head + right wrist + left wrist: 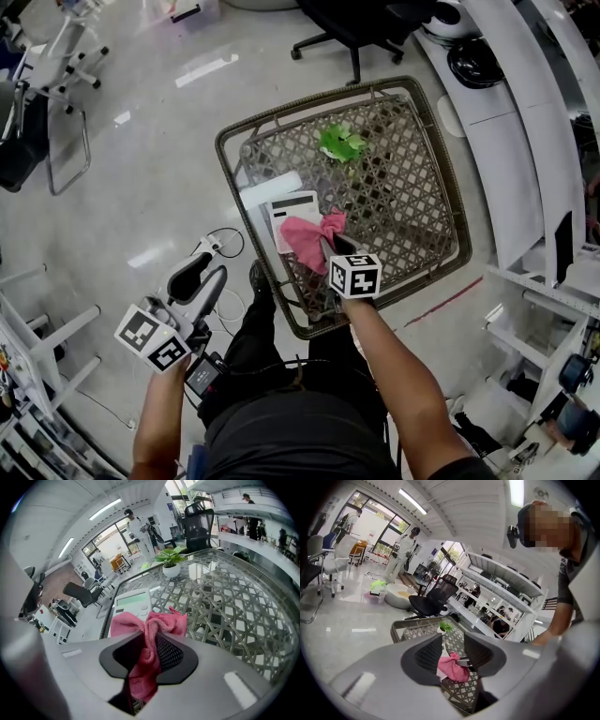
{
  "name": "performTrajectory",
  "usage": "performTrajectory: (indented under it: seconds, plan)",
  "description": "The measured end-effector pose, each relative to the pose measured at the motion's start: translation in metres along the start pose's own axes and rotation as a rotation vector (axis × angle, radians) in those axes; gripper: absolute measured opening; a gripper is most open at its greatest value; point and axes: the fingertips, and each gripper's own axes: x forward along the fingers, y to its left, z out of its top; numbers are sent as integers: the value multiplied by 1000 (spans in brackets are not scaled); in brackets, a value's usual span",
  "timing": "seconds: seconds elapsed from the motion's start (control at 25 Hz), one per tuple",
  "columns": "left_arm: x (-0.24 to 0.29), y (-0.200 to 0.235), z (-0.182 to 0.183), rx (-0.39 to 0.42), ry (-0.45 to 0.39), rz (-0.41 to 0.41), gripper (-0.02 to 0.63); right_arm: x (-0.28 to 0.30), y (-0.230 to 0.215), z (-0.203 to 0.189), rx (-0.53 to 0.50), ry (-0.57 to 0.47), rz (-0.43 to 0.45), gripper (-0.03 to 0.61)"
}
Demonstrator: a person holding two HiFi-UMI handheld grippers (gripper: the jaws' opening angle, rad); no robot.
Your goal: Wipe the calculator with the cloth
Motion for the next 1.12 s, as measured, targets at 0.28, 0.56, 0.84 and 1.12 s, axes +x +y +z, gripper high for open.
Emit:
performTrajectory:
  seconds: [0.28, 0.56, 0.84, 1.12]
  plan:
    - [-2, 3, -1, -10, -1, 7, 195, 11, -8, 47, -8, -48, -21, 86]
    - [-13, 13, -4, -21, -13, 28, 195, 28, 14, 88, -44, -104, -6, 86]
    - [-27, 24, -6, -38, -30, 48, 195, 44, 54, 101, -147, -98, 32, 86]
    - [-37, 33, -8, -49, -40, 63, 195, 57, 100, 79, -276, -48, 102, 86]
